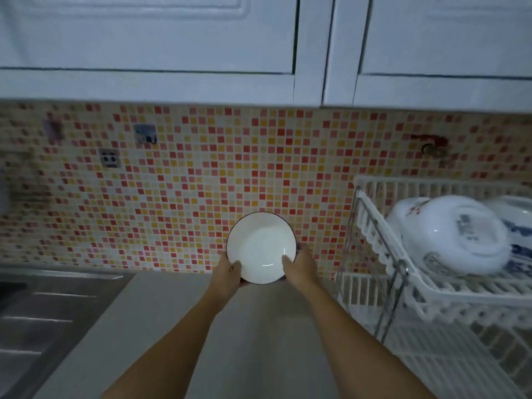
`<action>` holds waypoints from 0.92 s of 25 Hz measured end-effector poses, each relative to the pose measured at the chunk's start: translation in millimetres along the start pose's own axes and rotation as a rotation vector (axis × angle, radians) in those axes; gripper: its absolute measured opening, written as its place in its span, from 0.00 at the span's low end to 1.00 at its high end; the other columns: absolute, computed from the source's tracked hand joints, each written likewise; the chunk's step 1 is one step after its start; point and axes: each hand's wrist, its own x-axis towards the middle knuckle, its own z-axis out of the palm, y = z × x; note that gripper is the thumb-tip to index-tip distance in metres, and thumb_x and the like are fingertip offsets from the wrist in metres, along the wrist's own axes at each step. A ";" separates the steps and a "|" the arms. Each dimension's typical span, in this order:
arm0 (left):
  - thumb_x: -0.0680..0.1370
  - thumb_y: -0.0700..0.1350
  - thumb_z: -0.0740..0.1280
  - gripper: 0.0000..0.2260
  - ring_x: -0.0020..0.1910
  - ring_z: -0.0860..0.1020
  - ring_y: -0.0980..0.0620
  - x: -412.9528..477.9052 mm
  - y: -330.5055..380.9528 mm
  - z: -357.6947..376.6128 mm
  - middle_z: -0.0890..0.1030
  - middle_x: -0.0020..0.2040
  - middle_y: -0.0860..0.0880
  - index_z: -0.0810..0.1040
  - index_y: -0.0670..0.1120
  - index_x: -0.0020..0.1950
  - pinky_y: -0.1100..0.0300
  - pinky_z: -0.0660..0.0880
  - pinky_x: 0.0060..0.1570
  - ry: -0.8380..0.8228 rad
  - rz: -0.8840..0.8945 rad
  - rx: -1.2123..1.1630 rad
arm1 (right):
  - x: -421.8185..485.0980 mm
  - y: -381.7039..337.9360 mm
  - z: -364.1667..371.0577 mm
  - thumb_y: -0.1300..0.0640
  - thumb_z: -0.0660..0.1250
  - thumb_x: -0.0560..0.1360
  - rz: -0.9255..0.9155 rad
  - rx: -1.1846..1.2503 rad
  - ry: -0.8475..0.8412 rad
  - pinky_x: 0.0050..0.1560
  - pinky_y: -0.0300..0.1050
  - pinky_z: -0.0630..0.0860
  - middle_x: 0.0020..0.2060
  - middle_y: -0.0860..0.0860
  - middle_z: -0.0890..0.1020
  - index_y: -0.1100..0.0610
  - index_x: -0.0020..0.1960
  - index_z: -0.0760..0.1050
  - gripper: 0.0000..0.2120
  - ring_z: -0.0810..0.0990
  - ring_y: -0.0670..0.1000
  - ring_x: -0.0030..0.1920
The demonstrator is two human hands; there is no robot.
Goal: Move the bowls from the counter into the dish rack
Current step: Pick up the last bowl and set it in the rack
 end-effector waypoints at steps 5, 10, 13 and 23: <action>0.78 0.38 0.61 0.24 0.61 0.74 0.42 -22.3 86.1 -39.8 0.71 0.61 0.48 0.58 0.50 0.72 0.56 0.83 0.43 -0.024 0.173 0.111 | -37.3 -71.5 -44.5 0.64 0.54 0.80 -0.456 -0.276 0.117 0.60 0.49 0.74 0.68 0.55 0.71 0.57 0.74 0.61 0.22 0.75 0.57 0.62; 0.81 0.41 0.58 0.16 0.47 0.76 0.51 -54.4 159.2 -59.1 0.77 0.56 0.50 0.64 0.49 0.69 0.56 0.76 0.43 -0.047 0.466 0.647 | -80.8 -85.7 -81.6 0.66 0.65 0.76 -0.855 -0.642 0.205 0.49 0.54 0.80 0.74 0.57 0.62 0.57 0.77 0.51 0.35 0.79 0.60 0.57; 0.79 0.37 0.58 0.19 0.42 0.74 0.60 -73.6 173.7 -49.9 0.75 0.53 0.54 0.63 0.50 0.69 0.67 0.72 0.36 -0.003 0.568 0.703 | -95.6 -85.2 -104.4 0.67 0.76 0.64 -0.979 -0.676 0.337 0.27 0.42 0.78 0.63 0.59 0.76 0.60 0.71 0.60 0.41 0.83 0.54 0.36; 0.74 0.38 0.68 0.24 0.44 0.77 0.53 -102.6 237.1 91.9 0.78 0.50 0.52 0.67 0.46 0.69 0.72 0.71 0.41 0.211 0.942 0.530 | -95.0 -93.8 -276.6 0.66 0.69 0.70 -1.056 -0.565 0.339 0.48 0.59 0.79 0.66 0.60 0.73 0.57 0.75 0.57 0.37 0.80 0.64 0.52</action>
